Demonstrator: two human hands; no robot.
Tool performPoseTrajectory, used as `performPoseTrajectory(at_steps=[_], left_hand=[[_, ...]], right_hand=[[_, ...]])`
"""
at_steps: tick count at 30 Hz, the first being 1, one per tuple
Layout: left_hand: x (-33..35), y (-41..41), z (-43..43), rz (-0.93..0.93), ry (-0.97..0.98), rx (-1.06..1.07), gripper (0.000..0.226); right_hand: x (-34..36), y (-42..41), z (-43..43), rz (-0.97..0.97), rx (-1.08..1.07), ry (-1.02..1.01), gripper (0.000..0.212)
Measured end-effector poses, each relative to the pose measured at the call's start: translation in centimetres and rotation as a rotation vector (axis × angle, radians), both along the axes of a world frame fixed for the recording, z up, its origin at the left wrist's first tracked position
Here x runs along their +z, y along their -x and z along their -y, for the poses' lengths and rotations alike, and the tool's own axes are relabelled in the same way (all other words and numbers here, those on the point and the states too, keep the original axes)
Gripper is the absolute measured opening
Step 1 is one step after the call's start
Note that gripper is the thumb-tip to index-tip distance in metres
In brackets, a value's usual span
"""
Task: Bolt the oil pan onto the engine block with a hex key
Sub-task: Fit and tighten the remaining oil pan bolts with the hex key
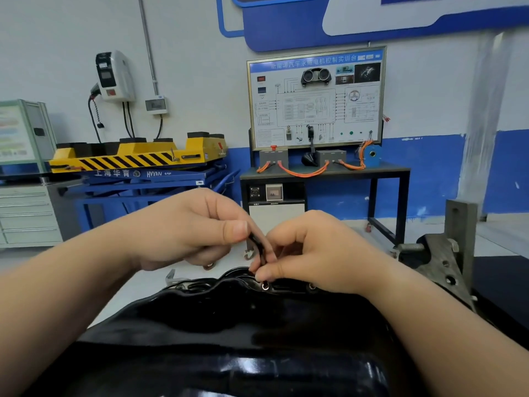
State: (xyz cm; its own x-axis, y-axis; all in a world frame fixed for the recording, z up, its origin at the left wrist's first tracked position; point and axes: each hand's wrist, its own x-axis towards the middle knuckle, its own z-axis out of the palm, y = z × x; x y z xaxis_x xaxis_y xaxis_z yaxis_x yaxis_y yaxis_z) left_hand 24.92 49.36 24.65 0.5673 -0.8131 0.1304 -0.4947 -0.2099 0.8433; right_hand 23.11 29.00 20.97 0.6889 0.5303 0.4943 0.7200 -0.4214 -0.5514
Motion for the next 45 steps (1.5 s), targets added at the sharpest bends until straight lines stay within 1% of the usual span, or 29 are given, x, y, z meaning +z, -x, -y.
performPoseTrajectory(at_steps=[3, 7, 11, 13, 14, 15, 17, 18, 19, 21, 22, 23, 24, 26, 30, 34, 38, 39, 41, 43, 45], left_hand=[[-0.6, -0.9, 0.3, -0.091, 0.058, -0.016, 0.055], [-1.0, -1.4, 0.6, -0.13, 0.085, -0.047, 0.059], [-1.0, -1.5, 1.1, -0.159, 0.082, -0.081, 0.051], [-0.9, -1.6, 1.2, -0.163, 0.065, -0.093, 0.048], [-0.9, -1.7, 1.1, -0.167, 0.057, -0.088, 0.051], [-0.9, -1.8, 1.0, -0.172, 0.054, -0.068, 0.058], [-1.0, -1.8, 0.8, -0.165, 0.066, -0.008, 0.074], [-1.1, -1.6, 0.6, -0.153, 0.079, 0.017, 0.075], [-1.1, -1.3, 0.5, -0.139, 0.093, 0.035, 0.07], [-1.1, -0.7, 0.5, -0.135, 0.148, 0.072, 0.054], [-1.0, -0.4, 0.6, -0.156, 0.179, 0.109, 0.049], [-0.9, -0.1, 0.7, -0.199, 0.205, 0.155, 0.047], [-0.8, 0.1, 0.9, -0.251, 0.226, 0.196, 0.049], [-0.6, 0.4, 1.4, -0.325, 0.265, 0.259, 0.055], [-0.3, -0.2, 1.7, -0.326, 0.344, 0.391, 0.059], [-0.1, -1.2, 0.7, -0.53, 0.465, 0.507, 0.058], [-0.1, -1.8, -0.1, -0.666, 0.536, 0.543, 0.059], [-0.1, -1.8, -0.1, -0.695, 0.552, 0.539, 0.058], [0.0, -1.8, 0.0, -0.738, 0.549, 0.527, 0.053], [0.2, -1.7, 0.2, -0.761, 0.559, 0.518, 0.044], [0.5, -1.8, 0.1, -0.785, 0.628, 0.523, 0.035]], right_hand=[[0.0, 0.0, 0.1, -0.029, 0.0, -0.034, 0.019], [0.0, -0.2, 0.1, -0.081, 0.0, -0.042, 0.016], [0.0, -0.2, 0.1, -0.091, 0.0, -0.03, 0.005], [0.1, 0.0, 0.0, -0.079, -0.007, -0.02, 0.013], [0.0, 0.0, 0.0, -0.077, -0.011, -0.013, 0.011], [0.0, 0.0, 0.1, -0.08, -0.014, -0.001, 0.005], [-0.1, 0.1, 0.1, -0.055, -0.045, 0.043, 0.011], [-0.2, 0.1, 0.2, -0.041, -0.048, 0.057, 0.009], [-0.2, 0.1, 0.2, -0.037, -0.045, 0.062, 0.008], [-0.2, 0.2, 0.1, -0.026, -0.046, 0.039, 0.02], [-0.4, 0.0, 0.2, -0.017, -0.047, 0.02, 0.019], [-0.4, 0.0, 0.2, -0.008, -0.061, 0.012, 0.014], [-0.6, -0.2, 0.2, 0.018, -0.082, 0.012, 0.009], [-0.7, -0.4, 0.2, 0.061, -0.109, 0.018, 0.011], [-0.4, -0.3, 0.2, 0.088, -0.114, -0.022, 0.015], [-0.3, -0.2, 0.1, 0.108, -0.095, -0.149, 0.017], [0.1, -0.6, -0.5, 0.106, -0.209, -0.193, 0.018], [0.5, -0.7, -0.8, 0.111, -0.226, -0.18, 0.016], [1.8, -0.8, -1.8, 0.141, -0.217, -0.092, 0.014], [3.2, -0.8, -3.2, 0.197, -0.169, 0.051, 0.021], [4.4, -0.9, -4.8, 0.271, -0.122, 0.23, 0.027]])
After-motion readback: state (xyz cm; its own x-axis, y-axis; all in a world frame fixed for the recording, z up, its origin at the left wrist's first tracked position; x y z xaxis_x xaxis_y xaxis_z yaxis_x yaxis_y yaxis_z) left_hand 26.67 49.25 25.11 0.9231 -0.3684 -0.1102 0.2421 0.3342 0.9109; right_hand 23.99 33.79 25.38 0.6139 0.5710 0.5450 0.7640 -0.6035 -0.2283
